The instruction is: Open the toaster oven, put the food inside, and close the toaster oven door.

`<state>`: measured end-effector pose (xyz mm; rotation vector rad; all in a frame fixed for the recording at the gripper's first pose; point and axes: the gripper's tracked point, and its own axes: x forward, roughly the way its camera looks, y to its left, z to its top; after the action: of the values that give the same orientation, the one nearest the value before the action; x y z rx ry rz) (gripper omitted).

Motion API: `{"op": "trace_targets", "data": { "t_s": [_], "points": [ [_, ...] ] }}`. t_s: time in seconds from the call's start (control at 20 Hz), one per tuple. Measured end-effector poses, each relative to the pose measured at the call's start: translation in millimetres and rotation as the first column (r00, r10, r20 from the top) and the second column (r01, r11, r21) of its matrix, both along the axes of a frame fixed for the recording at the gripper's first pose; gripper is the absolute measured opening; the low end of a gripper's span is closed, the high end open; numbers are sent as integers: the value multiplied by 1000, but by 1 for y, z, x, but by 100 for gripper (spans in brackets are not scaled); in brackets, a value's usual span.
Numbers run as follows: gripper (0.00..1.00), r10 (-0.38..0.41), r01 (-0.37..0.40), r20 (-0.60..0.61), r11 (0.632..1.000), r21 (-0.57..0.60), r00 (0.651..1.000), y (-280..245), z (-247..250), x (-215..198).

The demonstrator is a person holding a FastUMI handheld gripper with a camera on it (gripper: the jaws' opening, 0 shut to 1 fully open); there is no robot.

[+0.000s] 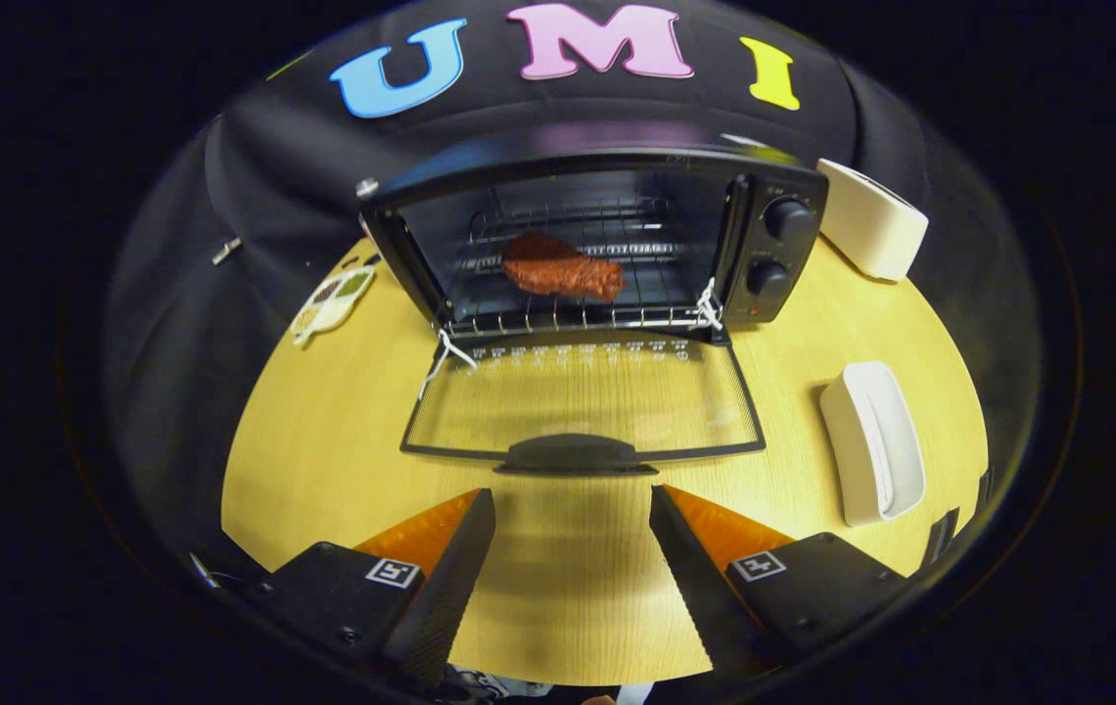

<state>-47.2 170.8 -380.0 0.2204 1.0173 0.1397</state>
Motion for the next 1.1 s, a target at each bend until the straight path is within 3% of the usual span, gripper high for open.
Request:
{"op": "trace_targets", "data": {
  "t_s": [0.6, 0.8, 0.95, 1.1],
  "points": [
    [99, 8, -18, -137, 997, -73, 990, 14, -59, 3],
    [97, 19, -32, -119, 993, -110, 993, 14, -62, 16],
    [97, -36, 20, -140, 993, -116, 989, 12, -62, 21],
    [97, -38, 25, -116, 993, -112, 993, 12, -59, 20]
  ]
}}
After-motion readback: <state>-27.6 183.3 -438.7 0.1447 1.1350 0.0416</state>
